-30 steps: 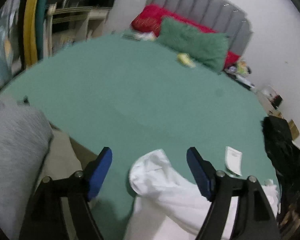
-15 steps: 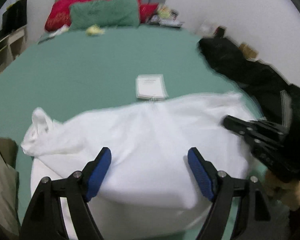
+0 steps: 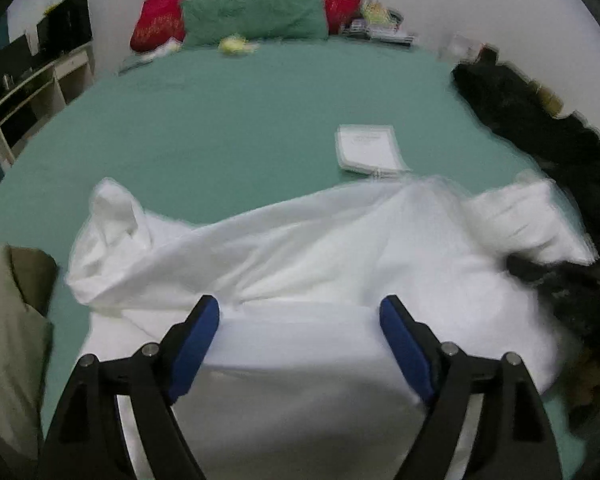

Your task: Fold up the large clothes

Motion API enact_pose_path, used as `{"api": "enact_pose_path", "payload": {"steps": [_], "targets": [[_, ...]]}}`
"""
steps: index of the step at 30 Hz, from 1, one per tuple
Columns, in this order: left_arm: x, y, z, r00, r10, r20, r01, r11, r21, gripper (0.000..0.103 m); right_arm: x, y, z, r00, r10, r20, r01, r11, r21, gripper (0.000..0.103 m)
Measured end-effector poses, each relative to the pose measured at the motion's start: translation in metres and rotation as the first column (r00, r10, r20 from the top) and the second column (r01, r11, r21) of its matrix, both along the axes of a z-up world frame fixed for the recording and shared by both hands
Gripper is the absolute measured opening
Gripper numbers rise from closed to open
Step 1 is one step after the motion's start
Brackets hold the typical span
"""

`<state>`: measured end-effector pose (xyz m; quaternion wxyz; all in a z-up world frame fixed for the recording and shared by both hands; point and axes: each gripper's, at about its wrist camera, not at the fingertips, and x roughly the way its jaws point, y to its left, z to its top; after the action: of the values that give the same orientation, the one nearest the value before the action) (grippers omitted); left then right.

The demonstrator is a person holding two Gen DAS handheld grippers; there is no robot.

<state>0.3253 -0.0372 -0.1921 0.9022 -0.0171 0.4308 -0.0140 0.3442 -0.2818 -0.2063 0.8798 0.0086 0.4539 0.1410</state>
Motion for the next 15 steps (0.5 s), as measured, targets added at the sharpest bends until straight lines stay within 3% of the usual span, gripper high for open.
{"api": "enact_pose_path", "payload": {"steps": [2, 4, 6, 10, 12, 14, 15], "targets": [[-0.007, -0.014, 0.027, 0.996, -0.042, 0.08, 0.042, 0.999, 0.004, 0.083, 0.002, -0.004, 0.001, 1.0, -0.011, -0.011, 0.011, 1.0, 0.028, 0.0], [-0.014, -0.027, 0.035, 0.99, -0.089, 0.107, 0.089, 0.996, 0.01, 0.083, 0.0, -0.006, 0.001, 1.0, -0.016, -0.017, 0.017, 0.999, 0.048, 0.0], [-0.013, -0.042, 0.024, 0.99, -0.133, 0.056, 0.13, 0.991, 0.04, 0.083, -0.001, -0.006, 0.003, 1.0, -0.018, -0.018, 0.019, 0.998, 0.056, 0.0], [0.009, -0.039, -0.023, 0.996, -0.054, -0.073, 0.061, 0.993, 0.098, 0.083, -0.003, -0.01, 0.006, 1.0, -0.01, -0.027, 0.013, 0.996, 0.086, 0.002], [0.012, -0.026, -0.034, 0.997, -0.016, -0.069, 0.017, 1.0, 0.025, 0.087, -0.006, -0.008, 0.009, 0.999, 0.021, -0.032, -0.017, 0.993, 0.115, 0.015], [0.015, -0.024, -0.035, 0.997, 0.007, -0.071, -0.006, 1.0, 0.014, 0.088, -0.015, -0.005, 0.018, 0.999, 0.052, -0.001, -0.051, 0.988, 0.146, 0.048], [0.017, -0.025, -0.035, 0.997, 0.016, -0.071, -0.015, 1.0, 0.018, 0.088, -0.019, -0.003, 0.024, 0.998, 0.06, 0.019, -0.063, 0.986, 0.152, 0.054]]}}
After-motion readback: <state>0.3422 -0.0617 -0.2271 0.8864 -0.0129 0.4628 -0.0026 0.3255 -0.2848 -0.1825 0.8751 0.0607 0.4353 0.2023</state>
